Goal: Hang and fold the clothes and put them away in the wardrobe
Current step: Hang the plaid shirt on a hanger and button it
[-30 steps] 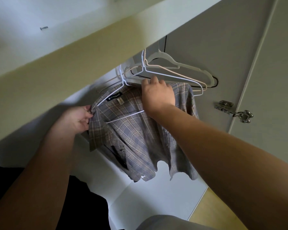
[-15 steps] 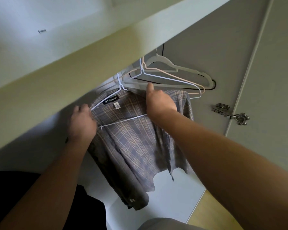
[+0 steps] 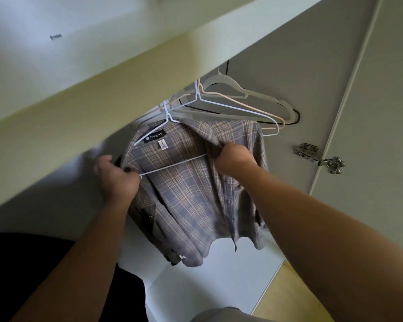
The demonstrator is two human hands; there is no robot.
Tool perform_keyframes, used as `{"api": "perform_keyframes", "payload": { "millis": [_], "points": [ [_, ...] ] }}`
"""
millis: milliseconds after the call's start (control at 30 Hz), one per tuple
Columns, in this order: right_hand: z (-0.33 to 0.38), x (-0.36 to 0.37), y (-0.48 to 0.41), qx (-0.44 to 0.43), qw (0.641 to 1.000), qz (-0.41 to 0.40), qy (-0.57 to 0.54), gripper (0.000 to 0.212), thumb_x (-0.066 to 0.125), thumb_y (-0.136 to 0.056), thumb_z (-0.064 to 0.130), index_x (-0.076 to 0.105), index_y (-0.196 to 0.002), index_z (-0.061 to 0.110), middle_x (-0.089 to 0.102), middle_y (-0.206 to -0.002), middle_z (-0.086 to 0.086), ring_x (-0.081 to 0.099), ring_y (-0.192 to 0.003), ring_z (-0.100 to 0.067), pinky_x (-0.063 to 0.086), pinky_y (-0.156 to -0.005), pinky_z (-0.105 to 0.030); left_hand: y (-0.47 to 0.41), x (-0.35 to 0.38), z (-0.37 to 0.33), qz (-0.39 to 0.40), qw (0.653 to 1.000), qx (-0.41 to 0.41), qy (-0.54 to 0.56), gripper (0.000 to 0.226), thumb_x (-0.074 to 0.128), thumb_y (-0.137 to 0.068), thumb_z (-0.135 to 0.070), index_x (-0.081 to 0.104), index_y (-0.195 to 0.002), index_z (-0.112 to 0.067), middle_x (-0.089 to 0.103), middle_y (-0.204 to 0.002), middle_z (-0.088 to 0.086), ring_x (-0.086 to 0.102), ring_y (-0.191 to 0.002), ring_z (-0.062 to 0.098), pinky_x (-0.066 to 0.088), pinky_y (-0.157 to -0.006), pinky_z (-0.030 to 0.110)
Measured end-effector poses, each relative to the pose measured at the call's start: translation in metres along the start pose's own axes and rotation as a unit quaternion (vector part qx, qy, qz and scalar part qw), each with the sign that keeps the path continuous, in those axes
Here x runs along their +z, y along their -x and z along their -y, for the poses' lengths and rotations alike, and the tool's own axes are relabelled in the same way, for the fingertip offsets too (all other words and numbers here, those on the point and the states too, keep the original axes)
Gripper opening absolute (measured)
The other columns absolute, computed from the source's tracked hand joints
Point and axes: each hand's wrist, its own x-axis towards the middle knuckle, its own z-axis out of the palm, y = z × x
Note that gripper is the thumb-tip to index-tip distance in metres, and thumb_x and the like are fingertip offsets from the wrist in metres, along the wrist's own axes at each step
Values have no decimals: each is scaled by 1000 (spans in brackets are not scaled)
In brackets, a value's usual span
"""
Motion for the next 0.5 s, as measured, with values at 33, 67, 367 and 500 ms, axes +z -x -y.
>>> {"api": "perform_keyframes", "payload": {
  "millis": [33, 67, 367, 500],
  "points": [
    [-6, 5, -2, 12, 998, 16, -63, 27, 58, -94, 25, 59, -116, 9, 64, -104, -13, 62, -86, -30, 50, -66, -33, 5, 2, 6, -21, 999, -30, 38, 56, 76, -77, -12, 49, -126, -6, 49, -133, 23, 59, -109, 40, 48, -99, 42],
    [-13, 10, -5, 29, 990, 25, -135, 22, 60, -93, 23, 61, -111, 11, 66, -94, -9, 63, -79, -26, 48, -59, -29, 10, 4, 12, -37, 995, -55, 70, 57, 79, -75, -13, 49, -123, -6, 52, -130, 24, 60, -109, 39, 49, -98, 42],
    [-52, 60, -2, 118, 928, 21, -352, 30, 72, -86, 15, 63, -114, 9, 70, -98, -13, 70, -89, -33, 61, -83, -51, 41, 37, 67, 55, 930, -220, 288, 32, 87, -77, -13, 62, -97, -15, 68, -106, 11, 66, -102, 29, 54, -96, 45],
    [-57, 67, 8, 96, 960, 26, -262, 23, 70, -86, 22, 68, -105, 10, 72, -92, -11, 69, -83, -28, 58, -71, -36, 41, 48, 97, 215, 921, -243, 216, 37, 77, -86, -18, 64, -120, -13, 67, -121, 13, 65, -111, 26, 50, -106, 48]
  ]
}}
